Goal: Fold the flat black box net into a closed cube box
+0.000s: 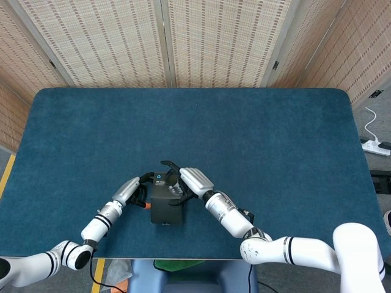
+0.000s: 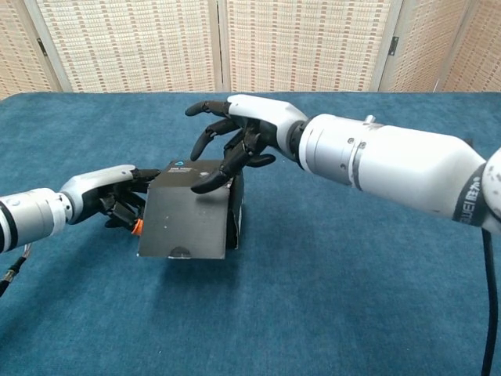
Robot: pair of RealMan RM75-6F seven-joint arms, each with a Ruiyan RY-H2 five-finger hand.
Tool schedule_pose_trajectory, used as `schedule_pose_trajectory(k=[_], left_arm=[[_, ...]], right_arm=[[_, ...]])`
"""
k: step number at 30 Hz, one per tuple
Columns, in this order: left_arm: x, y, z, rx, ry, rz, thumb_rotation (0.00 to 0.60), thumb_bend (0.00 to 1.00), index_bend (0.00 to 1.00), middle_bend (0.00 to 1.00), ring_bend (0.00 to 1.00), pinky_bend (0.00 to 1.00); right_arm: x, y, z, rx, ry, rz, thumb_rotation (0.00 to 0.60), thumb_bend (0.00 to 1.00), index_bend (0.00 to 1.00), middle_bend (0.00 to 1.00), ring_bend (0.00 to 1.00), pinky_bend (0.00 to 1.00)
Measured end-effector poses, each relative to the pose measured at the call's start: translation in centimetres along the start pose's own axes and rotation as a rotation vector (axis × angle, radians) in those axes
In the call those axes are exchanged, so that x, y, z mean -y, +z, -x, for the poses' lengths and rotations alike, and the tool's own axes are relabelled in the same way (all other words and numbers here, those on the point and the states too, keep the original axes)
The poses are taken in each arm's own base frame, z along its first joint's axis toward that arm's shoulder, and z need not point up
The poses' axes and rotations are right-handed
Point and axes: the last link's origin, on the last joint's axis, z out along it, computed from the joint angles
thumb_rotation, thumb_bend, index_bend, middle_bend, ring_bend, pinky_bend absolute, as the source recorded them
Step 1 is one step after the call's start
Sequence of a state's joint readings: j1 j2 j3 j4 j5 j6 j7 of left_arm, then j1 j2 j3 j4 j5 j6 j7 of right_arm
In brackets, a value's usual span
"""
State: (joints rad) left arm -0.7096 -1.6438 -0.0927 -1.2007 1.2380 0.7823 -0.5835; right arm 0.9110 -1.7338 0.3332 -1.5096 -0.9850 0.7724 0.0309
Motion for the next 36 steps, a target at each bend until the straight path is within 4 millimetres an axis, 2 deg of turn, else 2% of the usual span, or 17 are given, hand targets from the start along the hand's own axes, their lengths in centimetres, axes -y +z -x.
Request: schedule_pose_trajectory(k=[3, 5, 19, 24, 29, 33, 36], left_arm=[[-0.3, -0.3, 0.0, -0.021, 0.040, 0.005, 0.600, 0.21, 0.02, 0.23, 0.70, 0.90], [-0.5, -0.5, 0.0, -0.036, 0.069, 0.010, 0.600, 0.21, 0.00, 0.21, 0.70, 0.90], [-1.3, -2.2, -1.1, -0.098, 0.250, 0.032, 0.600, 0.21, 0.00, 0.10, 0.67, 0.88], [-1.4, -3.3, -3.0, -0.149, 0.376, 0.041, 0.600, 0.20, 0.00, 0.08, 0.65, 0.88], [-2.0, -5.0, -4.9, -0.196, 0.443, 0.045, 0.600, 0.20, 0.00, 0.07, 0.65, 0.88], [-2.2, -6.0, -5.7, -0.214, 0.461, 0.045, 0.600, 0.20, 0.00, 0.07, 0.65, 0.88], [-2.3, -6.5, -6.0, -0.215, 0.464, 0.047, 0.600, 0.20, 0.00, 0.06, 0.65, 0.88]], right_arm=[[-0.3, -0.1, 0.4, -0.013, -0.056, -0.001, 0.600, 0.00, 0.12, 0.33, 0.70, 1.00], [-0.4, -0.1, 0.6, -0.017, -0.079, -0.003, 0.600, 0.00, 0.12, 0.33, 0.70, 1.00], [-1.3, -0.3, 1.6, -0.056, -0.251, -0.027, 0.600, 0.00, 0.19, 0.35, 0.71, 1.00], [-1.9, -0.3, 2.2, -0.098, -0.408, -0.063, 0.600, 0.00, 0.25, 0.37, 0.71, 1.00], [-2.9, -0.3, 3.3, -0.151, -0.564, -0.117, 0.600, 0.04, 0.30, 0.40, 0.72, 1.00], [-3.4, -0.4, 4.4, -0.183, -0.651, -0.162, 0.600, 0.09, 0.36, 0.45, 0.73, 1.00], [-3.8, -0.5, 4.9, -0.200, -0.694, -0.187, 0.600, 0.16, 0.45, 0.54, 0.73, 1.00]])
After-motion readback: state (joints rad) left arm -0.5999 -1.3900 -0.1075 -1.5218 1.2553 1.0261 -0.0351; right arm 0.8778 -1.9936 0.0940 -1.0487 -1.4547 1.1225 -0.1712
